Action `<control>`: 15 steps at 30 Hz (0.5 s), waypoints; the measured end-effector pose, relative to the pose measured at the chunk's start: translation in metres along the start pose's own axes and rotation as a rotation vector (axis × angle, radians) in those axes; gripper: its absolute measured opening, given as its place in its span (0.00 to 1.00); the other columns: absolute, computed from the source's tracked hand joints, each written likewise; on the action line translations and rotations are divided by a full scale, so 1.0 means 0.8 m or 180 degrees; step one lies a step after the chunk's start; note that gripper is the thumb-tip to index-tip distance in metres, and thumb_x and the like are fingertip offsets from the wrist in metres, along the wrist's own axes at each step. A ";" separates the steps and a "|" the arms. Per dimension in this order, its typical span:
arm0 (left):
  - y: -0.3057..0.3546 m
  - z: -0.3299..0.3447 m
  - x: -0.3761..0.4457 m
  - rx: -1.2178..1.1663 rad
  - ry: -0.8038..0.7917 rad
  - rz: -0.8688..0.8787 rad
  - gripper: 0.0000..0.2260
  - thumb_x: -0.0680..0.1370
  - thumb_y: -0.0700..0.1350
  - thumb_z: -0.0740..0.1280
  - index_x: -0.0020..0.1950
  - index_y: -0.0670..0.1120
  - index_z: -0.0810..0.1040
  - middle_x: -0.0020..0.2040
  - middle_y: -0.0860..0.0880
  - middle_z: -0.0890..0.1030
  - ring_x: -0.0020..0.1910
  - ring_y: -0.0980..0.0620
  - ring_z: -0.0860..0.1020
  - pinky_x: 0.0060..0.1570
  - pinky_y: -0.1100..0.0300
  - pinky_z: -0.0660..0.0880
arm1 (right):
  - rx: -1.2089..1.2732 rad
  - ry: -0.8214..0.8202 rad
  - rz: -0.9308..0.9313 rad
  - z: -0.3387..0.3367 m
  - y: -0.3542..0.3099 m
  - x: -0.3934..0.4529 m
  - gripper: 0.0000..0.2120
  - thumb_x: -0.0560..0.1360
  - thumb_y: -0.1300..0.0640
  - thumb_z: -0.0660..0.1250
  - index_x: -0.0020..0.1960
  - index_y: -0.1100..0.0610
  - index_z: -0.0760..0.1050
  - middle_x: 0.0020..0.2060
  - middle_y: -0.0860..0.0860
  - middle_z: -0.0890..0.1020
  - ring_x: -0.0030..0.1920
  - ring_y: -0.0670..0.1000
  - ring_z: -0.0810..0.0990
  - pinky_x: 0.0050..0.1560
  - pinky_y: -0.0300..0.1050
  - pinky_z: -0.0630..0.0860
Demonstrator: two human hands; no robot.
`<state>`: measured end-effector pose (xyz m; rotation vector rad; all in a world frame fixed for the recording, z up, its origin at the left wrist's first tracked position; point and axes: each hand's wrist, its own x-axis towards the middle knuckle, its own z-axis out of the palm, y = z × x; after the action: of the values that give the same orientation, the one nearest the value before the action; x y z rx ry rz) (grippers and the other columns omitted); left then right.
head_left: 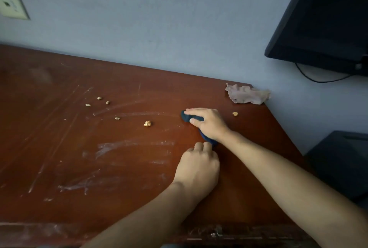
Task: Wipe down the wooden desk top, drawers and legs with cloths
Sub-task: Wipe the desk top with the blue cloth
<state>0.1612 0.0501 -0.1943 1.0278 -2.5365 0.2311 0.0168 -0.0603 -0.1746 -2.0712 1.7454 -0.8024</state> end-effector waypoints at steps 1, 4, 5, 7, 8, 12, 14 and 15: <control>0.004 -0.004 -0.010 -0.0060 0.0010 -0.0023 0.05 0.70 0.47 0.69 0.36 0.46 0.80 0.35 0.47 0.77 0.32 0.47 0.74 0.29 0.57 0.69 | 0.0064 -0.0007 0.0028 0.000 -0.005 -0.012 0.16 0.77 0.63 0.72 0.64 0.52 0.83 0.64 0.46 0.82 0.65 0.43 0.78 0.70 0.33 0.67; 0.009 -0.021 -0.043 -0.0242 0.0057 -0.0061 0.11 0.72 0.48 0.59 0.35 0.47 0.78 0.35 0.48 0.76 0.32 0.48 0.74 0.30 0.58 0.71 | 0.0199 -0.0026 0.0109 0.000 -0.019 -0.047 0.17 0.77 0.65 0.72 0.64 0.52 0.83 0.64 0.46 0.82 0.66 0.42 0.77 0.71 0.34 0.67; 0.010 -0.027 -0.052 -0.0300 0.0077 -0.0071 0.12 0.72 0.49 0.58 0.35 0.47 0.78 0.35 0.48 0.76 0.33 0.49 0.75 0.31 0.58 0.72 | 0.0219 -0.0019 0.0127 0.000 -0.023 -0.059 0.17 0.77 0.65 0.72 0.64 0.52 0.83 0.64 0.46 0.82 0.66 0.42 0.77 0.71 0.35 0.67; 0.008 -0.035 -0.068 -0.0387 0.0069 -0.0124 0.13 0.74 0.50 0.58 0.36 0.47 0.78 0.36 0.49 0.77 0.35 0.49 0.77 0.34 0.57 0.74 | 0.0239 -0.0011 0.0133 0.001 -0.031 -0.080 0.18 0.77 0.66 0.72 0.63 0.52 0.83 0.64 0.46 0.83 0.65 0.43 0.78 0.71 0.36 0.68; 0.007 -0.037 -0.075 -0.0434 0.0025 -0.0155 0.14 0.75 0.51 0.57 0.39 0.47 0.79 0.38 0.49 0.78 0.38 0.49 0.78 0.37 0.57 0.75 | 0.0243 -0.0007 0.0138 0.001 -0.035 -0.091 0.18 0.77 0.66 0.72 0.63 0.52 0.83 0.63 0.46 0.83 0.65 0.43 0.78 0.71 0.37 0.68; 0.004 -0.053 -0.097 -0.0626 -0.0532 -0.0298 0.23 0.83 0.55 0.52 0.70 0.45 0.76 0.69 0.47 0.77 0.70 0.47 0.73 0.70 0.55 0.69 | 0.0302 0.0047 0.0253 0.002 -0.050 -0.127 0.17 0.76 0.65 0.72 0.63 0.51 0.83 0.63 0.45 0.83 0.66 0.43 0.78 0.71 0.38 0.69; 0.006 -0.059 -0.105 -0.0635 -0.0717 -0.0294 0.28 0.85 0.57 0.49 0.82 0.44 0.62 0.81 0.46 0.64 0.81 0.47 0.60 0.79 0.54 0.56 | 0.0300 0.0033 0.0282 0.003 -0.056 -0.141 0.17 0.76 0.65 0.72 0.63 0.51 0.83 0.63 0.44 0.83 0.66 0.43 0.78 0.71 0.38 0.69; 0.008 -0.060 -0.109 -0.0596 -0.0723 -0.0286 0.29 0.86 0.58 0.49 0.83 0.44 0.59 0.83 0.46 0.60 0.82 0.47 0.57 0.80 0.54 0.53 | 0.0301 0.0018 0.0288 0.003 -0.058 -0.147 0.17 0.76 0.65 0.72 0.63 0.51 0.83 0.63 0.44 0.83 0.66 0.43 0.78 0.70 0.38 0.69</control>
<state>0.2280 0.1239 -0.1870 1.1456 -2.6402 -0.1547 0.0439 0.0630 -0.1752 -1.9169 1.7551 -0.8475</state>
